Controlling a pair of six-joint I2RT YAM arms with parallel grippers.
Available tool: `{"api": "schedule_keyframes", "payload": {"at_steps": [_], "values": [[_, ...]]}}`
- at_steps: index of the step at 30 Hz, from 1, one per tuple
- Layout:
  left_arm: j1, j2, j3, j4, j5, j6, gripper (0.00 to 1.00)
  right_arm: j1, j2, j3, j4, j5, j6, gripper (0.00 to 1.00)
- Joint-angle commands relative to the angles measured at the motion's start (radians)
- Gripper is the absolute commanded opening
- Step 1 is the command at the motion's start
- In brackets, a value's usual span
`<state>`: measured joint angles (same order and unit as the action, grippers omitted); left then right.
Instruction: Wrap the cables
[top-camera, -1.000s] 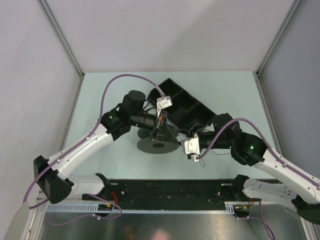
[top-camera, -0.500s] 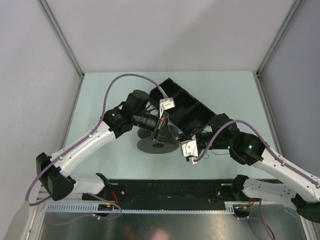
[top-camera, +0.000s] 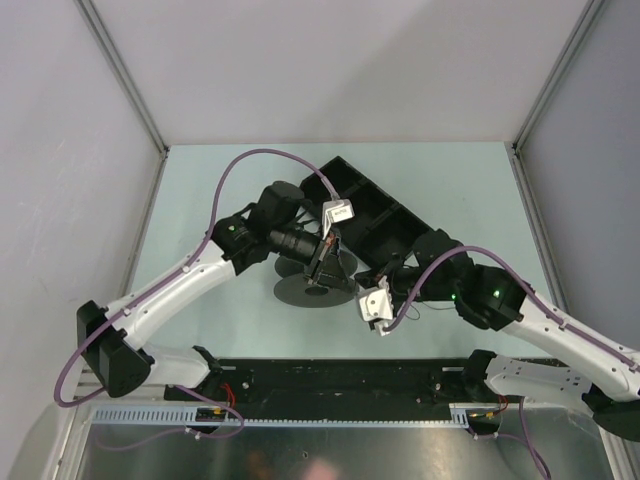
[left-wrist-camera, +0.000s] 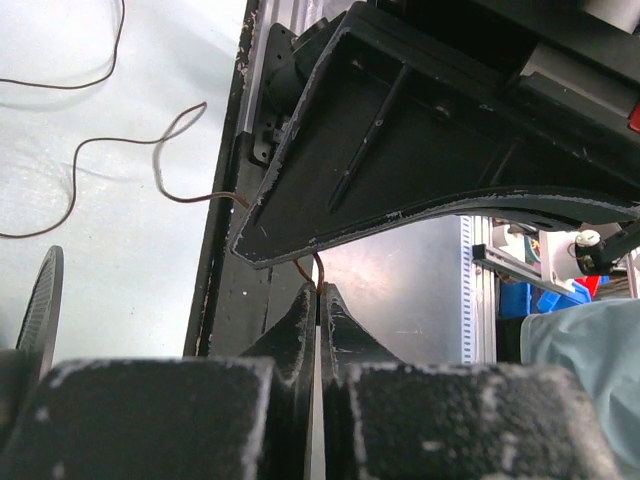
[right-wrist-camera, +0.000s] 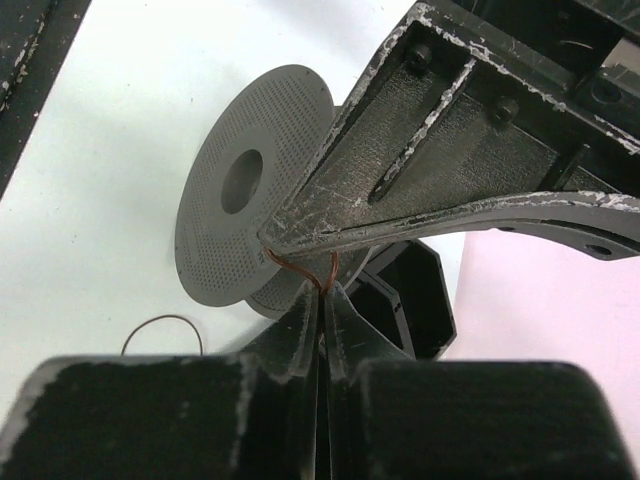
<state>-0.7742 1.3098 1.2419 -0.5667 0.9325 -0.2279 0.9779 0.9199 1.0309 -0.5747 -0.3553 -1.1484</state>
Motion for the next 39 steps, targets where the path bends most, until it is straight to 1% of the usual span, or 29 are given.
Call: {"api": "schedule_keyframes", "payload": {"at_steps": [1,2,3,4,8,9,10,11,15,17,19,22,24,26,28,30,33,39], "values": [[-0.009,0.002,0.049,-0.007,-0.014,0.010,0.00,0.020,-0.006,0.050,0.004,0.021,-0.027,0.01],[-0.008,0.000,0.050,-0.007,-0.015,0.011,0.01,0.021,-0.007,0.051,0.002,0.023,-0.027,0.01],[-0.007,-0.004,0.052,-0.007,-0.017,0.015,0.05,0.023,-0.009,0.051,-0.001,0.027,-0.024,0.00],[-0.006,-0.009,0.056,-0.008,-0.022,0.023,0.11,0.022,-0.010,0.051,-0.005,0.034,-0.019,0.00],[0.014,-0.051,0.077,-0.010,-0.062,0.097,0.44,0.014,-0.008,0.051,-0.009,0.060,0.019,0.00],[0.024,-0.067,0.084,-0.008,-0.073,0.116,0.55,0.005,-0.009,0.051,-0.008,0.060,0.041,0.00],[0.039,-0.089,0.090,-0.008,-0.080,0.135,0.64,-0.007,-0.010,0.051,-0.005,0.056,0.065,0.00],[0.056,-0.110,0.096,-0.008,-0.087,0.152,0.70,-0.023,-0.011,0.051,0.000,0.049,0.094,0.00],[0.148,-0.174,0.115,-0.001,-0.133,0.210,0.85,-0.124,0.004,0.051,0.037,0.009,0.232,0.00],[0.231,-0.194,0.109,-0.001,-0.113,0.256,0.95,-0.190,0.034,0.051,0.072,-0.015,0.326,0.00],[0.304,-0.208,0.090,-0.001,-0.081,0.304,0.98,-0.246,0.066,0.050,0.093,-0.036,0.397,0.00],[0.365,-0.221,0.067,0.000,-0.117,0.378,0.99,-0.275,0.113,0.050,0.117,-0.027,0.473,0.00],[0.378,-0.231,0.048,0.000,-0.171,0.447,0.99,-0.278,0.135,0.050,0.127,-0.026,0.519,0.00],[0.389,-0.251,0.015,-0.001,-0.189,0.562,0.99,-0.277,0.154,0.050,0.131,-0.033,0.563,0.00],[0.403,-0.274,-0.027,0.000,-0.154,0.690,0.99,-0.272,0.179,0.050,0.139,-0.034,0.592,0.00],[0.411,-0.282,-0.059,-0.001,-0.122,0.780,0.99,-0.265,0.202,0.051,0.154,-0.040,0.609,0.00],[0.413,-0.258,-0.084,-0.001,-0.098,0.846,0.99,-0.237,0.234,0.051,0.165,-0.047,0.616,0.00],[0.415,-0.222,-0.136,0.009,-0.020,1.003,0.94,-0.205,0.309,0.051,0.217,-0.063,0.665,0.00]]}}
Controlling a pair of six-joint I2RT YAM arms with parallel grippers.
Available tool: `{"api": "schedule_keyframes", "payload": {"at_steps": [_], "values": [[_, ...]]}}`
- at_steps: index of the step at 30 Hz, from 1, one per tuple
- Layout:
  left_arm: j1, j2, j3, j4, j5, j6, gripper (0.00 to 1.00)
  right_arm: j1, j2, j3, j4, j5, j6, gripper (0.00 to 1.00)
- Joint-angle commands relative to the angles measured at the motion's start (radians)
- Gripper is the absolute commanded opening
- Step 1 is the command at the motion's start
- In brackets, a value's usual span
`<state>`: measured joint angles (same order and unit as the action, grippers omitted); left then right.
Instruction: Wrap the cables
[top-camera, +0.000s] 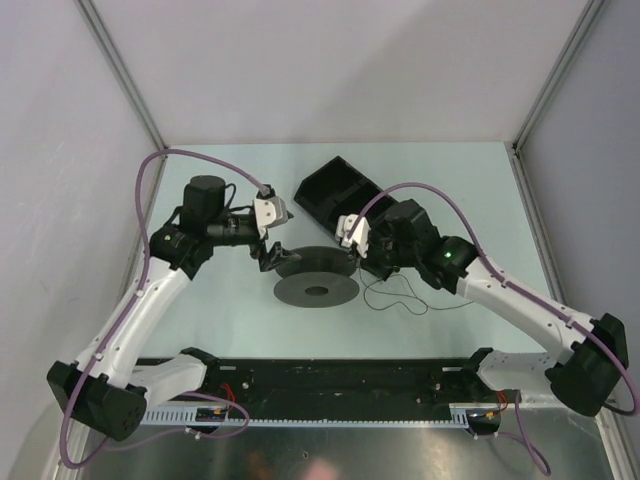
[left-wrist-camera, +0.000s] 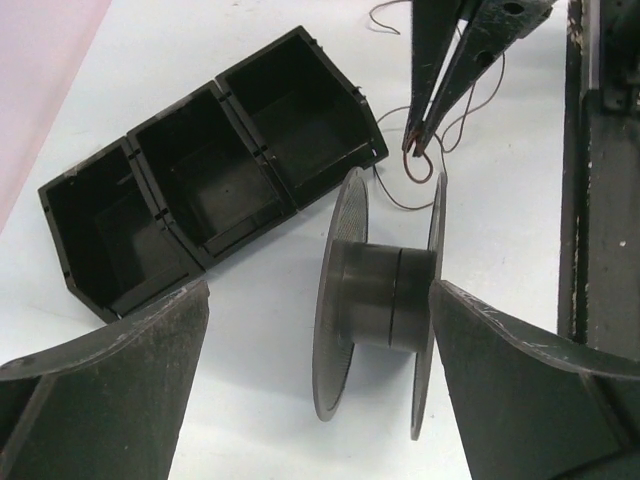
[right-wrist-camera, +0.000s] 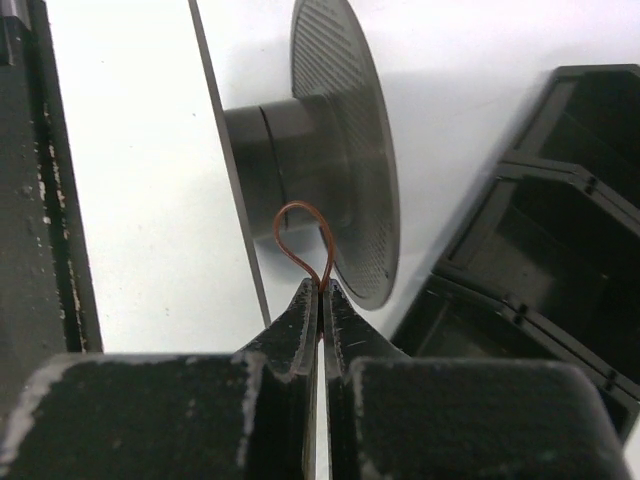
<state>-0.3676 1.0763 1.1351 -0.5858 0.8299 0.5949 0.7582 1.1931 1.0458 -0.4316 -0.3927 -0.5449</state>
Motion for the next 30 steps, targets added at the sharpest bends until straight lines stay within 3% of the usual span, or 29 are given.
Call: {"api": "schedule_keyframes", "payload": {"at_steps": [1,6,16,30], "values": [[0.008,0.017,-0.035,0.033,0.094,0.198,0.94,0.016,0.047,0.036,0.091,-0.018,0.069,0.00],[0.007,0.058,-0.049,0.049,0.116,0.251,0.89,0.044,0.087,0.036,0.141,0.018,0.092,0.00],[0.007,0.118,-0.117,0.112,0.180,0.333,0.66,0.104,0.149,0.036,0.191,0.118,0.172,0.00],[0.001,0.170,-0.186,0.173,0.227,0.358,0.75,0.086,0.194,0.032,0.260,0.085,0.255,0.00]]}}
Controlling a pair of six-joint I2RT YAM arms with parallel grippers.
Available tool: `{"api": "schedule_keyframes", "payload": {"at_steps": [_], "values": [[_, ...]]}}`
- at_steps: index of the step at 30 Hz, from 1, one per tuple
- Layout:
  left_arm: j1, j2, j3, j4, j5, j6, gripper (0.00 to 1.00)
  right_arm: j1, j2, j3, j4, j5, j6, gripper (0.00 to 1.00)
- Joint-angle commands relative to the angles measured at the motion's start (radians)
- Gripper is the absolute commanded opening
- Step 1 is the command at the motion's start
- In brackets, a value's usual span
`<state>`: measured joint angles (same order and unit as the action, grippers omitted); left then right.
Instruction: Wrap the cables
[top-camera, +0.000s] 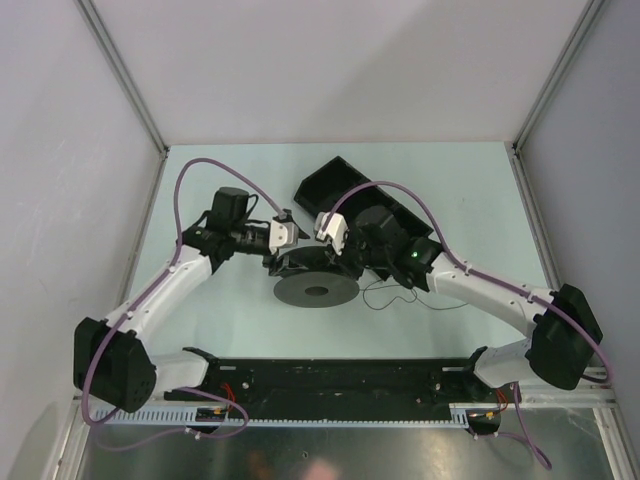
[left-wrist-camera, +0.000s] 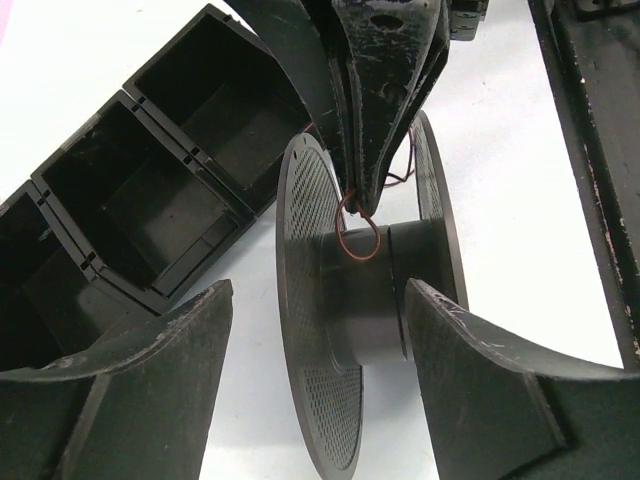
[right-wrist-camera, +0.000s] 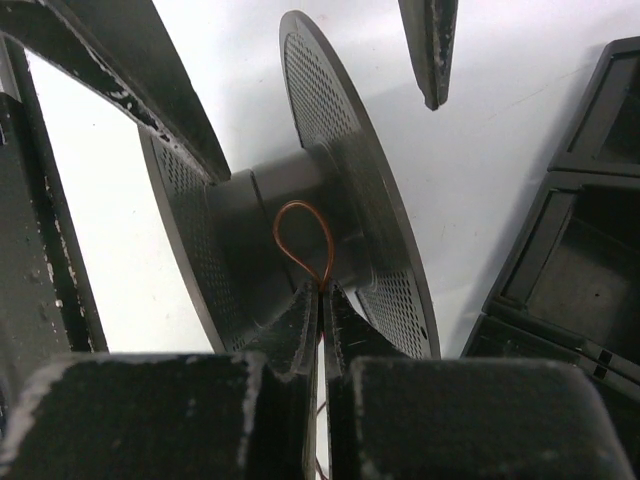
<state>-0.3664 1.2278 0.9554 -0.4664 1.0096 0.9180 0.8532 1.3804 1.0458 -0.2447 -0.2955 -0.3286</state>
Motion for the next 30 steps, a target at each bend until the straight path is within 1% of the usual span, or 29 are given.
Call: {"api": "schedule_keyframes", "payload": {"at_steps": [1,5,9,18,26,30], "values": [[-0.001,0.024,-0.006,0.058,0.049,0.034,0.75,-0.012,0.009,0.032,0.079,-0.014,0.045,0.00],[-0.008,0.045,0.003,0.072,0.050,0.030,0.72,-0.012,0.012,0.033,0.090,-0.013,0.064,0.00],[-0.023,0.064,0.015,0.081,0.052,0.013,0.67,-0.013,0.021,0.032,0.097,-0.007,0.072,0.00],[-0.053,0.090,0.028,0.110,0.032,-0.040,0.63,-0.013,0.034,0.031,0.111,-0.007,0.069,0.00],[-0.063,0.112,0.025,0.159,-0.005,-0.105,0.50,-0.011,0.045,0.031,0.128,-0.004,0.075,0.00],[-0.065,0.113,0.015,0.174,-0.001,-0.110,0.47,-0.012,0.049,0.030,0.138,0.000,0.081,0.00]]}}
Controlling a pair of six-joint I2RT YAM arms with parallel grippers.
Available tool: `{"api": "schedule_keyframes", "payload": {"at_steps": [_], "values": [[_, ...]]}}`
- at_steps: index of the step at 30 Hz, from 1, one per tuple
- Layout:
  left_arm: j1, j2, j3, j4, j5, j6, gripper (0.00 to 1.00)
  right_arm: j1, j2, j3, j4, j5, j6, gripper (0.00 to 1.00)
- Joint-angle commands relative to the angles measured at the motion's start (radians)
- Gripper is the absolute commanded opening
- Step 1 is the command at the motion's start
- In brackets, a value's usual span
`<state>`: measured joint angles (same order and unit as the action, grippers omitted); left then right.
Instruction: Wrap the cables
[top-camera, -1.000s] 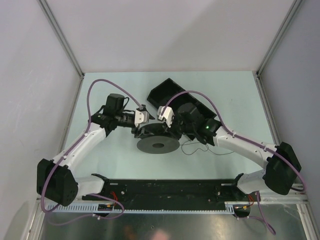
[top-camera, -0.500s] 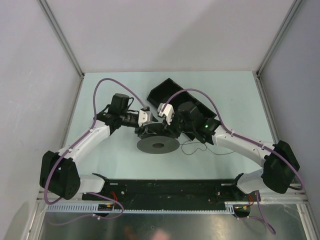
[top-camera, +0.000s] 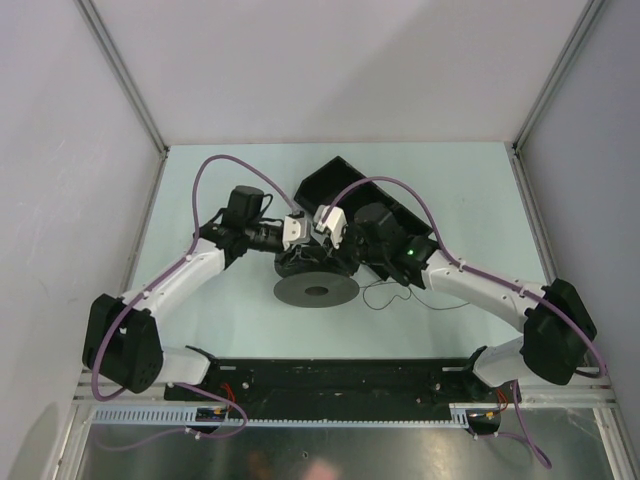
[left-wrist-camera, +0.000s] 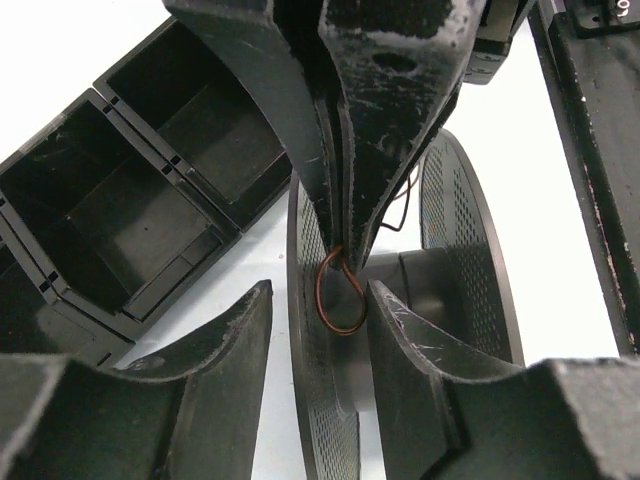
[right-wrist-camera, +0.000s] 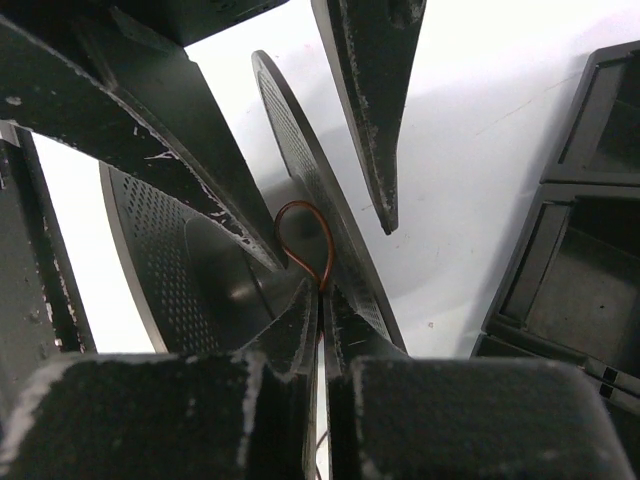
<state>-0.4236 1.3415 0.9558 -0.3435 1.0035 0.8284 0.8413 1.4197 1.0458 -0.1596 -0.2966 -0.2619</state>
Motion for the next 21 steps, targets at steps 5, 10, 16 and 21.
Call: {"api": "schedule_keyframes", "payload": {"at_steps": [5,10,16,21], "values": [[-0.012,-0.001,0.004,0.074,0.000,-0.028,0.41,-0.001,0.013,0.031,0.054,-0.002,0.019,0.00],[-0.015,0.000,-0.005,0.089,0.005,-0.032,0.26,-0.002,0.017,0.032,0.063,-0.002,0.021,0.00],[-0.018,-0.006,-0.022,0.090,0.004,-0.011,0.14,-0.015,0.018,0.031,0.064,-0.002,0.028,0.00],[-0.018,-0.025,-0.039,0.090,-0.015,-0.001,0.01,-0.031,0.010,0.032,0.046,-0.003,0.034,0.04]]}}
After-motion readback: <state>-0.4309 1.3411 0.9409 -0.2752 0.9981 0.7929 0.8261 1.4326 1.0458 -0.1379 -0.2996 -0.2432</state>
